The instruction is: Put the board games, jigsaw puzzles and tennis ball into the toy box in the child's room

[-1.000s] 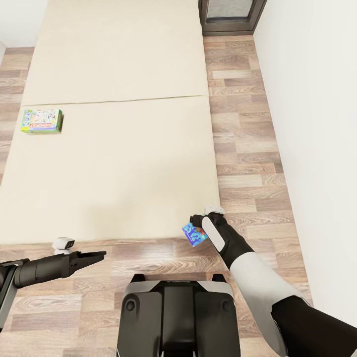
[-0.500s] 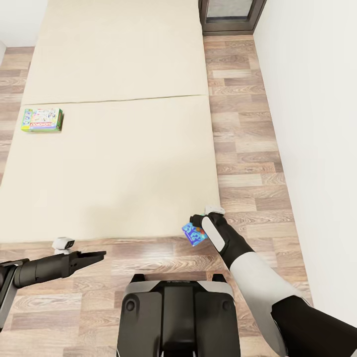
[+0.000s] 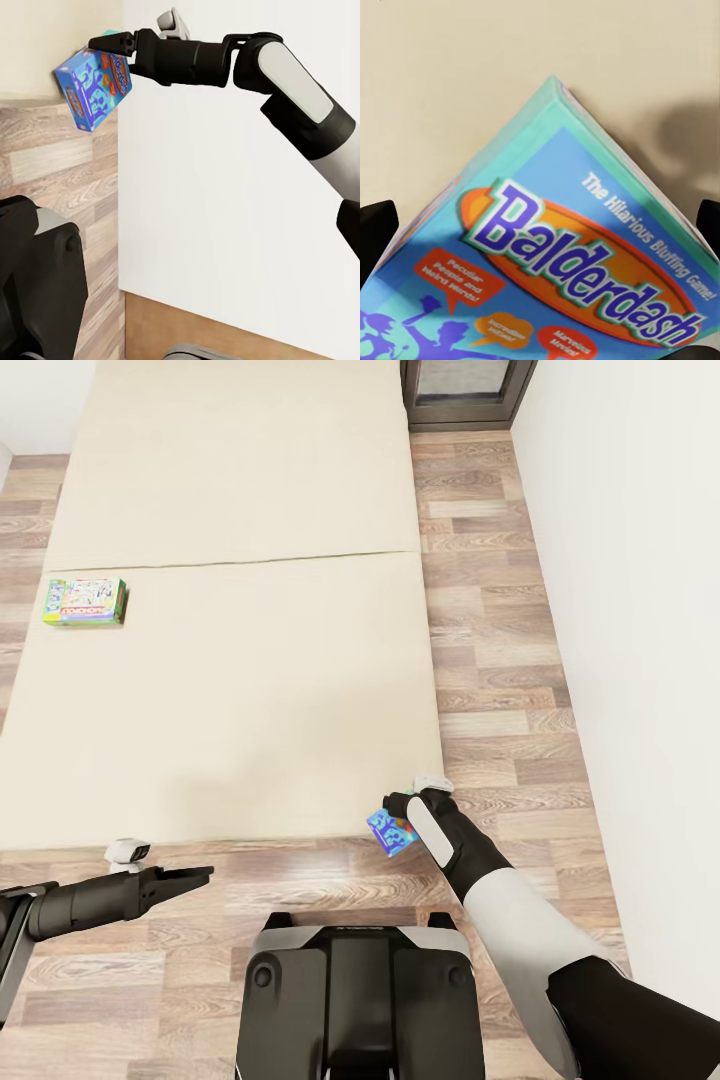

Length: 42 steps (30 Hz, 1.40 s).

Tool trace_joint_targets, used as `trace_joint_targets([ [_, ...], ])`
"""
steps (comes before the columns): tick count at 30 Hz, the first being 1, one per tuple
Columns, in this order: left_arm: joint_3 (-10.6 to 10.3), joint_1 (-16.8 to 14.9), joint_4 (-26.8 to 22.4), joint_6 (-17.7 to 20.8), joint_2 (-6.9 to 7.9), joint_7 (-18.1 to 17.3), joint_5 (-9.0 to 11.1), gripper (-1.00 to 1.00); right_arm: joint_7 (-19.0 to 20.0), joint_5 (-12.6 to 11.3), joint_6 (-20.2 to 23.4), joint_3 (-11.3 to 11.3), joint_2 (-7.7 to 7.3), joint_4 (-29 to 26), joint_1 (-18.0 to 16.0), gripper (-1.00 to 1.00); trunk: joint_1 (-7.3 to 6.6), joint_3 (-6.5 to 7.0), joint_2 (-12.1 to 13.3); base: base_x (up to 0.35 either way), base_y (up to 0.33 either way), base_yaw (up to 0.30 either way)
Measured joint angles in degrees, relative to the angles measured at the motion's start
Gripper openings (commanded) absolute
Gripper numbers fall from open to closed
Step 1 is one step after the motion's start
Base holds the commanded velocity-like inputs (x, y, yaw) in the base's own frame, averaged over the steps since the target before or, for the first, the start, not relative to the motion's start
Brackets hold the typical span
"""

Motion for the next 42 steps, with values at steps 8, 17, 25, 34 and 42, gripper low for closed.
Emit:
trace_joint_targets([
  [8, 0.01, 0.0, -0.01, 0.0, 0.0, 0.0, 0.01, 1.0, 0.0, -0.04, 0.0, 0.01, 0.0, 0.0, 0.0, 1.0, 0.01, 0.0, 0.0, -0.032, 0.0, 0.0],
  [17, 0.01, 0.0, 0.01, 0.05, 0.0, 0.0, 0.0, 1.0, 0.0, -0.04, 0.0, -0.03, 0.0, 0.0, 0.0, 1.0, 0.0, 0.0, 0.0, -0.042, 0.0, 0.0],
  [25, 0.01, 0.0, 0.0, 0.05, 0.0, 0.0, 0.0, 1.0, 0.0, 0.01, 0.0, -0.02, 0.0, 0.0, 0.0, 1.0, 0.0, 0.0, 0.0, -0.004, 0.0, 0.0],
  [34, -0.05, 0.0, -0.01, 0.02, 0.0, 0.0, 0.0, 1.0, 0.0, -0.04, 0.0, -0.05, 0.0, 0.0, -0.05, 1.0, 0.0, 0.36, 0.0, 0.0, 0.0, 0.0],
  [42, -0.12, 0.0, -0.01, 0.0, 0.0, 0.0, 0.0, 1.0, 0.0, -0.08, -0.08, -0.05, 0.0, 0.0, -0.2, 1.0, 0.0, 0.96, 0.0, 0.0, 0.0, 0.0],
])
